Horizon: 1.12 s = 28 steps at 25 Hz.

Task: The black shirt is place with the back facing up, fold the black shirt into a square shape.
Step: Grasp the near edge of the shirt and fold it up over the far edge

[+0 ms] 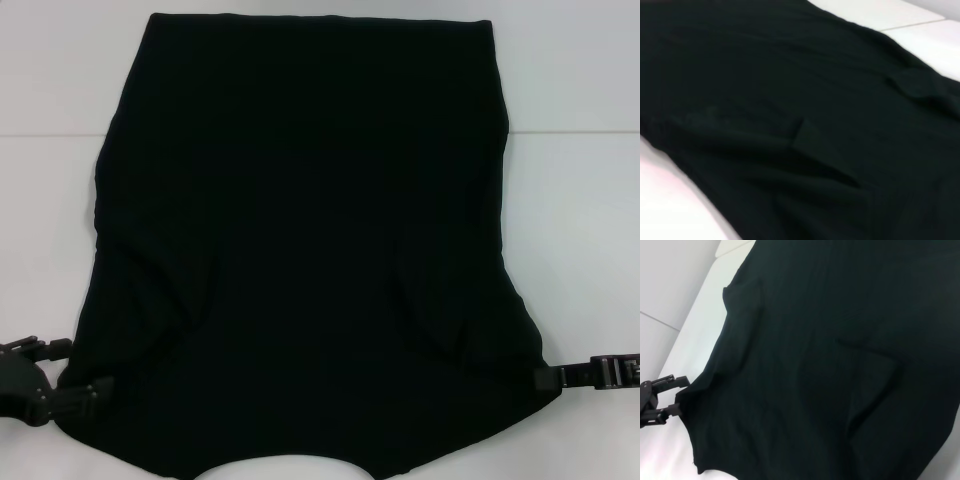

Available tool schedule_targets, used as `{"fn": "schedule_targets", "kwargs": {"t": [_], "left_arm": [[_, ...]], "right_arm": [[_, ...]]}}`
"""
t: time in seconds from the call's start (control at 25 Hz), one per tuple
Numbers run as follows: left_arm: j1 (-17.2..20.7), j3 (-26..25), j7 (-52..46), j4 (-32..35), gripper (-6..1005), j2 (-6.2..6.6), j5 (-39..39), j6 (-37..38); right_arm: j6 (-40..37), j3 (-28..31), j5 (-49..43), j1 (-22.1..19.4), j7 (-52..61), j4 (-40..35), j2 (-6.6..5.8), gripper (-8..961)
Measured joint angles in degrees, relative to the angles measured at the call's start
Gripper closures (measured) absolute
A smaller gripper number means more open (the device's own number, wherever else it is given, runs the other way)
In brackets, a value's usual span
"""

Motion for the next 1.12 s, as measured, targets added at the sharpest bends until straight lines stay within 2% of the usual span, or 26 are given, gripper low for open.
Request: {"fn": "schedule_targets", "kwargs": {"t": [0.12, 0.56, 0.64, 0.88, 1.08, 1.12], "left_arm": [[0.0, 0.56, -0.2, -0.15, 125, -0.07, 0.19, -1.16], [-0.39, 1.46, -0.25, -0.54, 279, 0.14, 0.27, -0.97], [-0.47, 1.49, -0.34, -0.55, 504, 0.2, 0.27, -0.96], [-0.52, 1.63, -1.17, -0.44, 712, 0.26, 0.26, -0.91], [-0.39, 1.27, -1.64, 0.01, 931, 0.27, 0.3, -0.9], [-0.31, 1.22, -1.65, 0.09, 938, 0.27, 0.31, -0.89]], "right_arm": [[0.0, 0.07, 0.0, 0.06, 0.05, 0.1, 0.0, 898], [-0.03, 0.5, 0.0, 0.22, 0.13, 0.13, 0.0, 899], [-0.03, 0.54, 0.0, 0.26, 0.13, 0.13, 0.0, 899], [0.01, 0.55, 0.0, 0.27, 0.13, 0.07, 0.0, 899], [0.36, 0.61, -0.07, 0.25, 0.11, 0.14, -0.01, 899], [0.41, 0.62, -0.09, 0.23, 0.09, 0.17, -0.03, 899]]}}
